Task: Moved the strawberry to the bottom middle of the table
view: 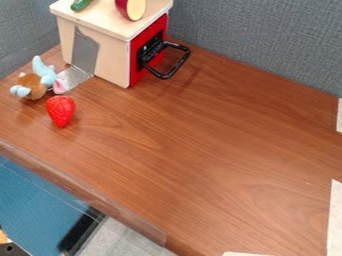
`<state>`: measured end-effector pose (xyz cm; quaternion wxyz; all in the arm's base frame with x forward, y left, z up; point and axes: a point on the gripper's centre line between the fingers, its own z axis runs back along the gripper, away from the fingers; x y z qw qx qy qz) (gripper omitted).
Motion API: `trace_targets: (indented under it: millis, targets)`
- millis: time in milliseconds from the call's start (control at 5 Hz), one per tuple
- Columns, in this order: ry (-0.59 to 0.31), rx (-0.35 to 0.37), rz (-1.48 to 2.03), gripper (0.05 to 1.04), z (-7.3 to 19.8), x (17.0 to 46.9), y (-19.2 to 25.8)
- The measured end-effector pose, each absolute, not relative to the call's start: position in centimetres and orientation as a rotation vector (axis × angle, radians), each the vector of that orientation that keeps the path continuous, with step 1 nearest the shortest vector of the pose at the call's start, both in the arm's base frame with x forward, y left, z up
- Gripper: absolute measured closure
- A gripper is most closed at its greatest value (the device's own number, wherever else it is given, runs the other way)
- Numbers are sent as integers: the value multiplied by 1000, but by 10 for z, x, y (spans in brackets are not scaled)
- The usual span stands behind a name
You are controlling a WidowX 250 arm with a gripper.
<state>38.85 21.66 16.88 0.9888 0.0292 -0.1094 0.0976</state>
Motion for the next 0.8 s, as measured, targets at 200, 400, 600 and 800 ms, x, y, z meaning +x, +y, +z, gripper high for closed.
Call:
trace_targets:
  millis: [200, 400, 600, 800]
  targets:
    - [-179, 37, 196, 83, 152, 387, 216]
    - [-130, -10, 180, 83, 139, 361, 206]
    - [-163, 3, 190, 83, 167, 323, 209]
    - [-144, -25, 160, 83, 163, 298, 204]
